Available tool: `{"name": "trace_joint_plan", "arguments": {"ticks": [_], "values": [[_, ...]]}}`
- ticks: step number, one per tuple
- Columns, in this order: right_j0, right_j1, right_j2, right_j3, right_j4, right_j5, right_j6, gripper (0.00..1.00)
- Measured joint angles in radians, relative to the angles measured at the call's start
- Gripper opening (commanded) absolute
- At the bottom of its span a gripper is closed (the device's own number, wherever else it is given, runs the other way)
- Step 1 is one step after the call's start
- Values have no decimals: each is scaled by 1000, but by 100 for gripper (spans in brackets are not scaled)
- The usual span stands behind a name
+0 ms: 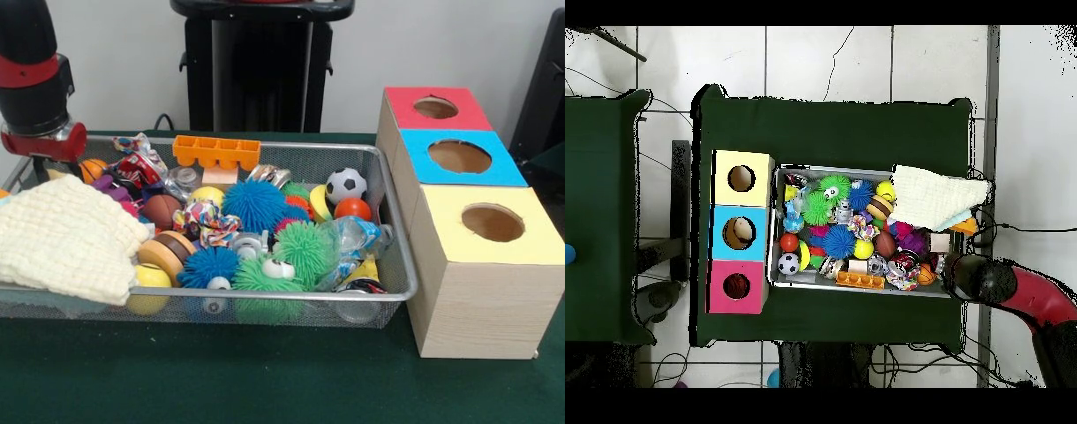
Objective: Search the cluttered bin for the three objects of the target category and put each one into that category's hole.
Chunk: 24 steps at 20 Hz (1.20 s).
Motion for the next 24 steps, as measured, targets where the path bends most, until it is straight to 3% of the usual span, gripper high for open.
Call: {"name": "trace_joint_plan", "arguments": {"ticks": [24], "values": [[-31,-83,9,67,-2,22,0,100]]}}
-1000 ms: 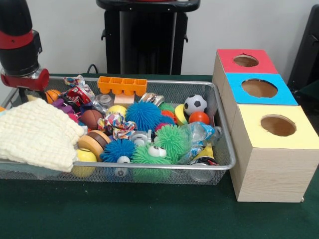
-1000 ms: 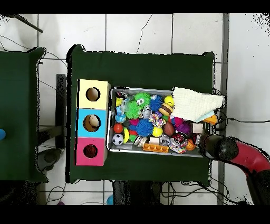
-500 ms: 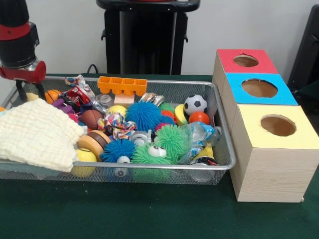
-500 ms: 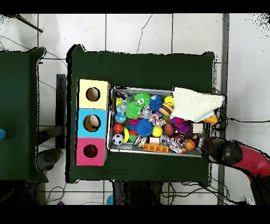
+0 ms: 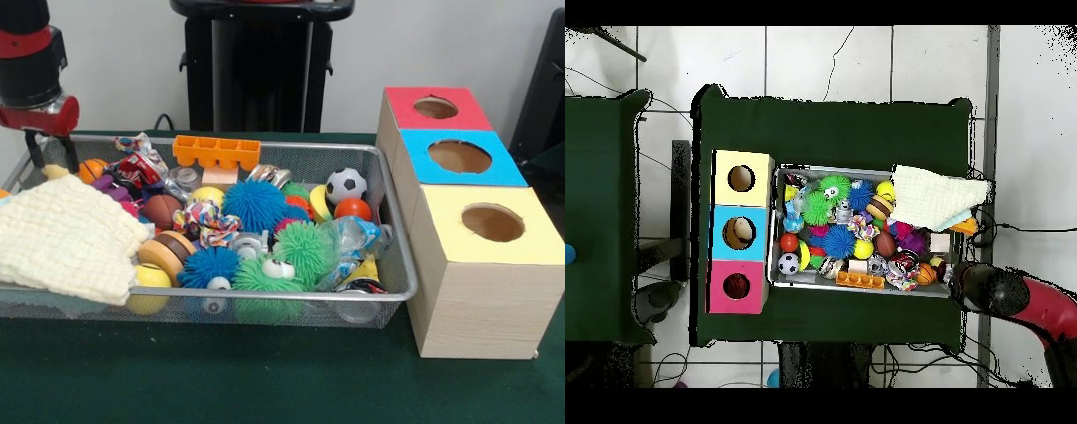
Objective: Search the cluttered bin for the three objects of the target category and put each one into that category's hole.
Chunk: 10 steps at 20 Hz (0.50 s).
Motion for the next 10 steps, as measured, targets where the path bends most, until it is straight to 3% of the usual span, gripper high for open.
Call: {"name": "trace_joint_plan", "arguments": {"ticks": [10], "values": [[-1,24,0,-3,-33,-7,0,100]]}}
